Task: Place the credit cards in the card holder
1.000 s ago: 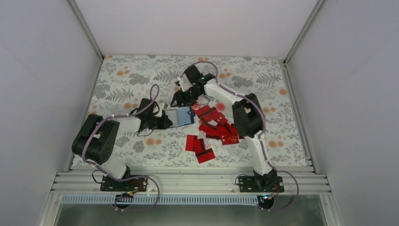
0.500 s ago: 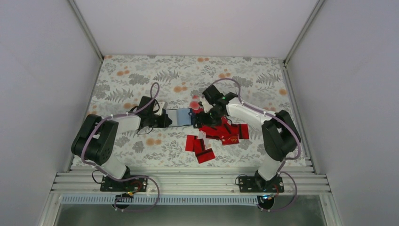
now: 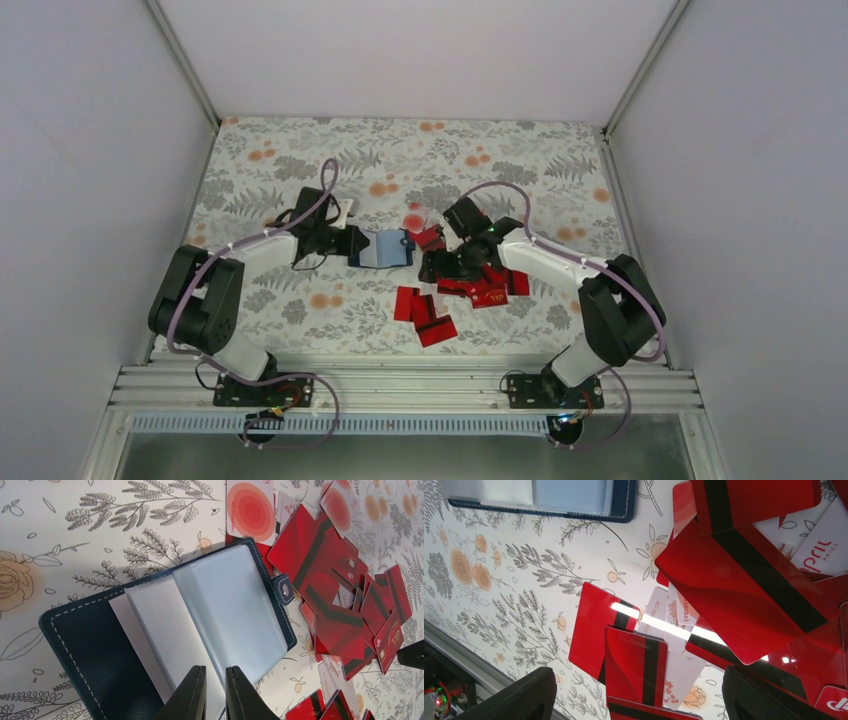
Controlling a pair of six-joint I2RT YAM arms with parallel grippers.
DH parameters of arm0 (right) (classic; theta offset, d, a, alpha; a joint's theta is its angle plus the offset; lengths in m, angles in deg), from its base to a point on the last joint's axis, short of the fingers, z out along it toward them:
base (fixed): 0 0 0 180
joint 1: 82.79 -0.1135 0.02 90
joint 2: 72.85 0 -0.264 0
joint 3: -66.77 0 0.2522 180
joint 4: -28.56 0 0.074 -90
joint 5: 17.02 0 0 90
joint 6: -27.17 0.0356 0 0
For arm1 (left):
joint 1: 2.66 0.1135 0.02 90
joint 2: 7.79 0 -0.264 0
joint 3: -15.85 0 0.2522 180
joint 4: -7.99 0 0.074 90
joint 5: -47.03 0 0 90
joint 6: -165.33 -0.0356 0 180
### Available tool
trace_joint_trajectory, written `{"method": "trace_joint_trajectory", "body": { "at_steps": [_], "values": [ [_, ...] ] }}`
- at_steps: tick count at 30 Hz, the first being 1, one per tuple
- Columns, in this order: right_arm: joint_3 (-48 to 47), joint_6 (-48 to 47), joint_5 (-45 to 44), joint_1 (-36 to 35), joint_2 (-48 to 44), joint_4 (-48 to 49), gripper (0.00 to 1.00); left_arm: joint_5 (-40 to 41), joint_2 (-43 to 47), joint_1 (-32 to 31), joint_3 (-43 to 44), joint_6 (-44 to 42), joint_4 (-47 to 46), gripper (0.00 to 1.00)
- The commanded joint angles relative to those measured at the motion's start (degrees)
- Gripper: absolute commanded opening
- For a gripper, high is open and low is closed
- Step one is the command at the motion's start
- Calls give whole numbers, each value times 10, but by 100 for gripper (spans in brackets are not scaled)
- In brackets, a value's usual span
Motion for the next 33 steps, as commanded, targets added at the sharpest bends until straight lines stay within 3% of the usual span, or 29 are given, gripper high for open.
{"method": "trace_joint_trajectory", "body": {
  "at_steps": [1, 13, 19, 25, 33],
  "values": [
    [16, 26, -5, 7, -4, 36, 84, -1, 20, -1, 24, -13, 23, 12],
    [130, 113, 67, 57, -54, 132, 87, -4, 28, -11, 56, -23, 49, 12],
    [188, 146, 111, 93, -97, 188, 86, 16, 18, -62, 120, -41, 80, 12],
    [245, 197, 152, 117, -126, 259, 85, -2, -57, -129, 185, -57, 100, 12],
    [302, 283, 177, 125, -123, 371, 83, -22, -174, -172, 259, -51, 134, 12]
  ]
}}
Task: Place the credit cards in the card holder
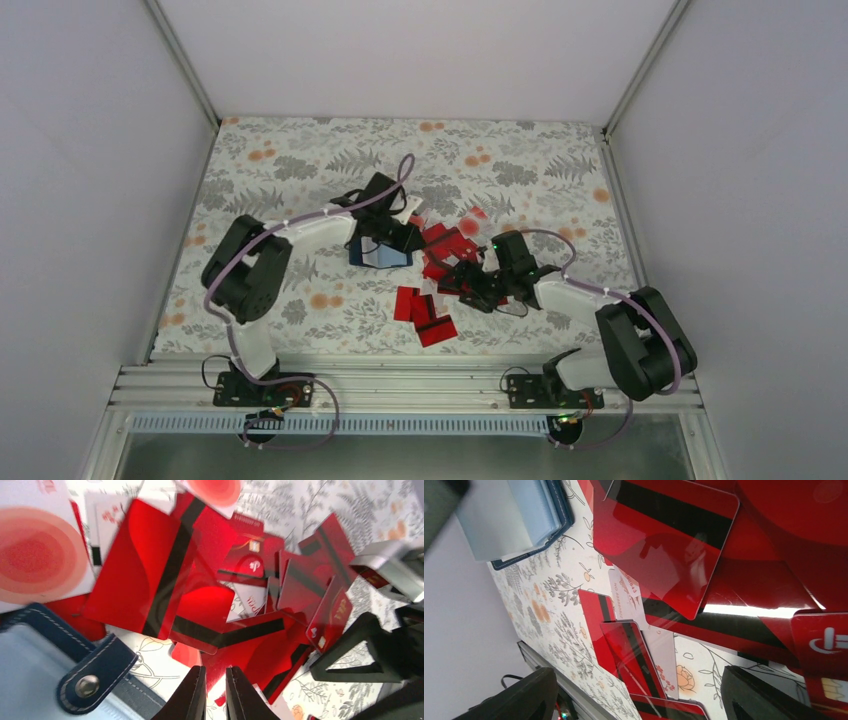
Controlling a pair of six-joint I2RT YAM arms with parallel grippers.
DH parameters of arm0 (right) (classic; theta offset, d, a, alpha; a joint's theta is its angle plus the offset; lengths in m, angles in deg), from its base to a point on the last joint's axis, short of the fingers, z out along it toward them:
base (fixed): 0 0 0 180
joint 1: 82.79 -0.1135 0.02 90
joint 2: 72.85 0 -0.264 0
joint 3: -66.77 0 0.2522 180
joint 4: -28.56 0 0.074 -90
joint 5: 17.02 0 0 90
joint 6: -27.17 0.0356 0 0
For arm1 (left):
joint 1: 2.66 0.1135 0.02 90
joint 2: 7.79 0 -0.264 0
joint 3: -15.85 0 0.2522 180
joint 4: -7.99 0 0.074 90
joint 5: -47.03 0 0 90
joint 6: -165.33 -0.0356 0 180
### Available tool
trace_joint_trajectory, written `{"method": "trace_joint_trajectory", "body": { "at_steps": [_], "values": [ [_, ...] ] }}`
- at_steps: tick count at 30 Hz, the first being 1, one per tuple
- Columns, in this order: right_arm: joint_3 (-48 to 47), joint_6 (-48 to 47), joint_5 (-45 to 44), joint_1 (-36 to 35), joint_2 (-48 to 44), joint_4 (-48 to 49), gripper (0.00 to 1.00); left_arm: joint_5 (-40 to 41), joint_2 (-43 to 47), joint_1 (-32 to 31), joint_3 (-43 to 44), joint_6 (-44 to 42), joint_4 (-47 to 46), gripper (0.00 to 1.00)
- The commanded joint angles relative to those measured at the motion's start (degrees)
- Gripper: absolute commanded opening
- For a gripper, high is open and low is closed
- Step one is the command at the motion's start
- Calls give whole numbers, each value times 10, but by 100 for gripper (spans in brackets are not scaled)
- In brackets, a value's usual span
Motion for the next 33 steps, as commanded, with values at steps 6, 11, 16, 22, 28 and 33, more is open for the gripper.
{"method": "trace_joint_trajectory", "body": {
  "at_steps": [6, 11, 16, 22, 28, 33],
  "values": [
    [37, 70, 13, 7, 3, 108, 81, -32, -102, -23, 77, -16, 59, 12],
    [41, 74, 9, 11, 25, 128, 80, -31, -137, -31, 110, -25, 85, 12],
    [43, 71, 5, 20, 49, 145, 79, -30, -154, -35, 116, -26, 93, 12],
    [41, 62, 12, 33, 90, 170, 78, -31, -166, -44, 99, -29, 90, 12],
    [43, 55, 29, 45, 113, 198, 75, -36, -172, -46, 84, -27, 82, 12],
    [40, 45, 42, 53, 119, 222, 72, -53, -177, -46, 71, -19, 68, 12]
  ]
}}
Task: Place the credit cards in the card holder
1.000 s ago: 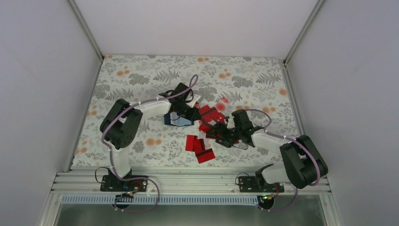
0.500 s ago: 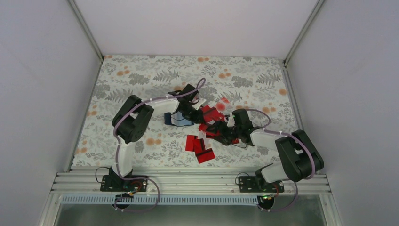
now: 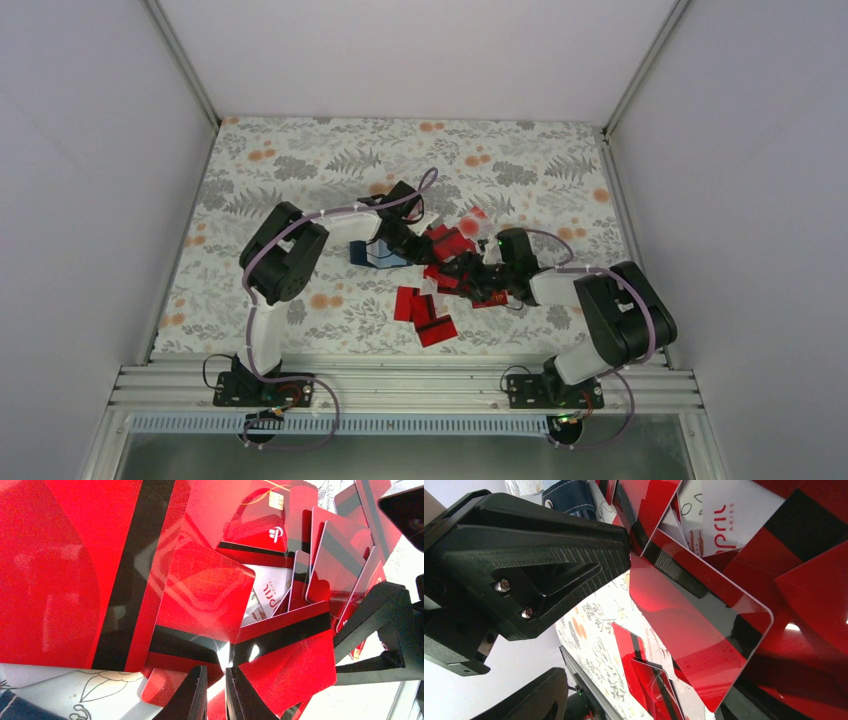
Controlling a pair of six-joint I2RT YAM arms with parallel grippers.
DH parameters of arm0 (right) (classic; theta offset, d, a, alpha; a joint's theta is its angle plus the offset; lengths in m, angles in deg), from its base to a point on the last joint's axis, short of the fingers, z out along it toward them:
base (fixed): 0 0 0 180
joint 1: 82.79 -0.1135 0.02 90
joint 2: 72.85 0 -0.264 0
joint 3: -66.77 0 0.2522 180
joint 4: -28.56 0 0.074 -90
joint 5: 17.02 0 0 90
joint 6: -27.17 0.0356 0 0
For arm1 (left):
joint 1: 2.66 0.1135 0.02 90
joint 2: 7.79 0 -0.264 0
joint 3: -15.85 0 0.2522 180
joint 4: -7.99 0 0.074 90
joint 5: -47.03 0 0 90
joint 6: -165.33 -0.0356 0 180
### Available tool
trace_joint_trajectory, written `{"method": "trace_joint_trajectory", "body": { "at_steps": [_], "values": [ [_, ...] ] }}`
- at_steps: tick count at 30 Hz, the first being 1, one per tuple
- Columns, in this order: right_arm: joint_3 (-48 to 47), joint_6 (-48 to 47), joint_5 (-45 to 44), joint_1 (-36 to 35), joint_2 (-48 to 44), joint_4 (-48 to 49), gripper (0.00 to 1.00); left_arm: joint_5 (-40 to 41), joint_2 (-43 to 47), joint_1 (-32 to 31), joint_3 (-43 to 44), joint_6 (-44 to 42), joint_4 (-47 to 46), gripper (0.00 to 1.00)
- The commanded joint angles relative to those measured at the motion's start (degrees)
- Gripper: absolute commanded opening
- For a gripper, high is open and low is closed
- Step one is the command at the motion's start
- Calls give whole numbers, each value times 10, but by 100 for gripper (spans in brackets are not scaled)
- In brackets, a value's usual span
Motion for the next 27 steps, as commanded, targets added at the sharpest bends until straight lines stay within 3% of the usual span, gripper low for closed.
{"method": "trace_joint_trajectory", "body": {
  "at_steps": [1, 9, 16, 25, 27],
  "values": [
    [6, -23, -33, 11, 22, 6, 71, -23, -24, -10, -25, 4, -2, 12],
    [-22, -54, -29, 17, 57, 20, 47, -39, -30, -10, -29, 5, -8, 12],
    [-55, -90, -36, 18, 77, -30, 7, -26, -3, -10, -41, 16, -24, 11],
    [-123, -190, -48, 18, 33, -217, 4, 7, 82, -4, -43, 21, -27, 12],
    [-152, -238, -31, 18, 23, -264, 4, 5, 111, 5, -36, 8, -19, 18]
  ]
}}
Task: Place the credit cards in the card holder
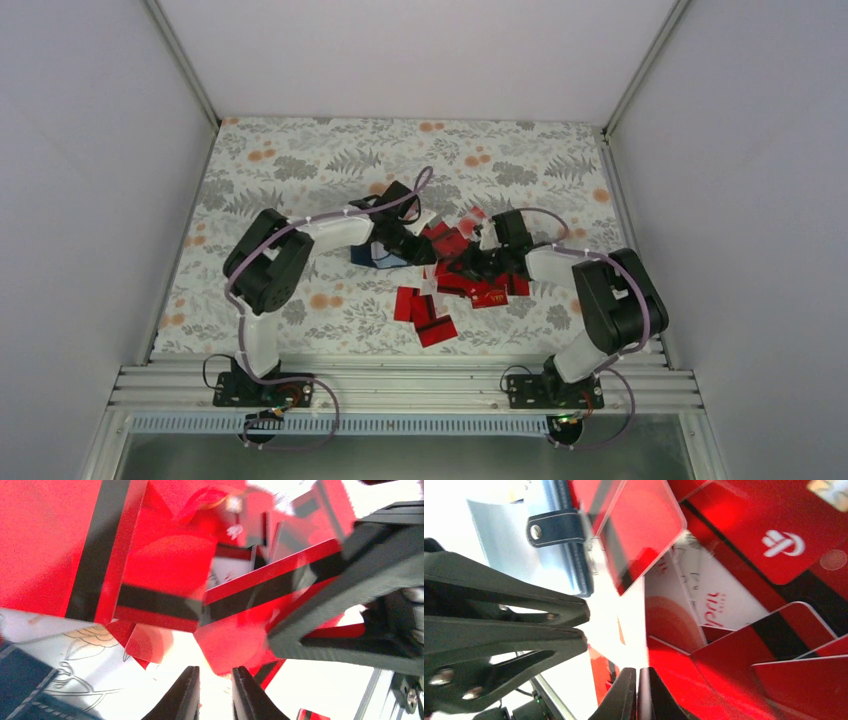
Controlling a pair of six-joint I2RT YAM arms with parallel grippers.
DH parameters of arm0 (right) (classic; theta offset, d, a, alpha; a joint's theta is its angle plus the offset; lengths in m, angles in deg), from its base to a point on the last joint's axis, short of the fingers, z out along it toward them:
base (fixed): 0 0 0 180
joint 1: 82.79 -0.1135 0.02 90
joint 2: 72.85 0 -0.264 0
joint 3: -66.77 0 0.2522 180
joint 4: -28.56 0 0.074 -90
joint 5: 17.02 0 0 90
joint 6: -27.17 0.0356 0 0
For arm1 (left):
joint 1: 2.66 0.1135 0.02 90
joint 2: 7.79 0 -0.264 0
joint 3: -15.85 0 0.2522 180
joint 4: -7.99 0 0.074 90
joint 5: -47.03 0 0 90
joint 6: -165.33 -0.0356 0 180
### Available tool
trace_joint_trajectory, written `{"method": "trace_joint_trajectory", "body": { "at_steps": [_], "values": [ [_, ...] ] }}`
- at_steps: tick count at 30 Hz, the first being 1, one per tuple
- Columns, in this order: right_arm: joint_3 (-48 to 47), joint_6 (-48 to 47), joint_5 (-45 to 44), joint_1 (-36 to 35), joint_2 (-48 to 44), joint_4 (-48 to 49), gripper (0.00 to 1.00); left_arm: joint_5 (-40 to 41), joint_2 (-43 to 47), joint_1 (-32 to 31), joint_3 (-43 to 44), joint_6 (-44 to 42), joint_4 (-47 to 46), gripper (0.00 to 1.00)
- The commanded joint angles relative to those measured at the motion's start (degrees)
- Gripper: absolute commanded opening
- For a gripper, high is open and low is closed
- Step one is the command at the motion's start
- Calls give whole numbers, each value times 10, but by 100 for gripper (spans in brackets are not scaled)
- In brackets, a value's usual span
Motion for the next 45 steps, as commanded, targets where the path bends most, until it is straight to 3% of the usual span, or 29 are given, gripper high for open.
{"method": "trace_joint_trajectory", "body": {
  "at_steps": [1, 7, 12, 16, 20, 25, 31, 40, 45],
  "values": [
    [-56, -120, 5, 2, -30, -141, 4, 10, 78, 16, 13, -19, 14, 22],
    [-106, -222, 72, 1, -53, -239, 4, -66, 147, 70, 24, -92, 67, 48],
    [-132, -267, 165, -8, -68, -230, 4, -209, 201, 111, 31, -156, 93, 58],
    [-181, -298, 206, -18, -66, -234, 4, -316, 201, 130, 65, -238, 172, 62],
    [-222, -327, 257, -39, -62, -237, 4, -359, 195, 131, 76, -301, 237, 62],
    [-253, -403, 297, -57, -63, -302, 4, -378, 218, 133, 61, -290, 230, 60],
    [-254, -420, 347, -64, -73, -305, 4, -378, 226, 133, 51, -291, 242, 49],
    [-267, -435, 357, -81, -72, -323, 4, -377, 240, 126, 41, -294, 269, 37],
    [-273, -436, 355, -82, -72, -328, 4, -360, 260, 124, 24, -285, 273, 34]
  ]
}}
